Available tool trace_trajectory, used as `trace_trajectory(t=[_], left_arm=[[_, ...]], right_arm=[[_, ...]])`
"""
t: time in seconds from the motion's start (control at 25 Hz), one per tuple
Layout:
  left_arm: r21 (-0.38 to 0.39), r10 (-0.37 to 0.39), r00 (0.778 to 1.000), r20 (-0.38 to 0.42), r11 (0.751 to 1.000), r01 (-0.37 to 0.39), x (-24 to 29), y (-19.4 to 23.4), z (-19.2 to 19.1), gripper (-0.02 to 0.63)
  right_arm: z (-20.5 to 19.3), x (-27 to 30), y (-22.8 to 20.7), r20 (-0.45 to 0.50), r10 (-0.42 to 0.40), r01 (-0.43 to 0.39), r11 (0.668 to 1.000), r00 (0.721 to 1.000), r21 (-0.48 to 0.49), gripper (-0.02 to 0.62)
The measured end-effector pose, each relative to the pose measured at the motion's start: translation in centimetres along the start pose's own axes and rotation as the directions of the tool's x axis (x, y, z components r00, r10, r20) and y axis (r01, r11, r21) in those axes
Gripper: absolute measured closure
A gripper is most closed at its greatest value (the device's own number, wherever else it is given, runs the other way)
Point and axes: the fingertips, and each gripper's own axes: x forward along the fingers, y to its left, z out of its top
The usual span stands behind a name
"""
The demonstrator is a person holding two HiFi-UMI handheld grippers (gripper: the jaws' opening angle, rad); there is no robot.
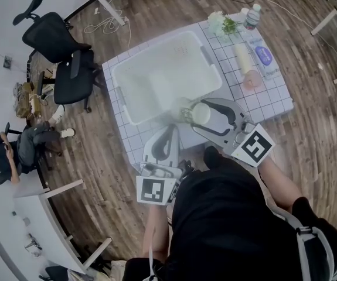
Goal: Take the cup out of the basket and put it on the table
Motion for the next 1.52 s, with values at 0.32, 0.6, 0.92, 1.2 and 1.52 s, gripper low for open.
trace_trajectory(t=[0.32, 0.6, 0.92, 1.2, 1.52], left_arm=[[0.011, -0.03, 1.0, 0.004, 0.999, 0.03, -6.1, -0.7, -0.8, 0.597], [0.002, -0.052, 0.999, 0.017, 0.999, 0.052, -12.9, -2.1, -1.5, 0.597], [-0.007, -0.098, 0.995, 0.017, 0.995, 0.098, -18.4, -4.8, -2.7, 0.597], [0.001, -0.102, 0.994, 0.027, 0.995, 0.102, -20.3, -7.1, -2.6, 0.597], [-0.019, -0.081, 0.996, 0.038, 0.996, 0.082, -18.9, -8.5, -1.5, 0.597]], right_arm=[[-0.2, -0.7, 6.0, -0.019, -0.034, 0.033, 0.999, 0.999, -0.028, 0.328], [0.1, -1.9, 13.0, -0.01, -0.064, 0.063, 0.998, 0.998, -0.026, 0.328], [-0.2, -5.0, 18.8, -0.007, -0.125, 0.125, 0.992, 0.992, -0.007, 0.328], [-0.2, -7.5, 21.1, 0.004, -0.129, 0.129, 0.991, 0.992, -0.019, 0.328], [0.7, -10.0, 19.9, -0.006, -0.115, 0.115, 0.993, 0.993, -0.008, 0.328]])
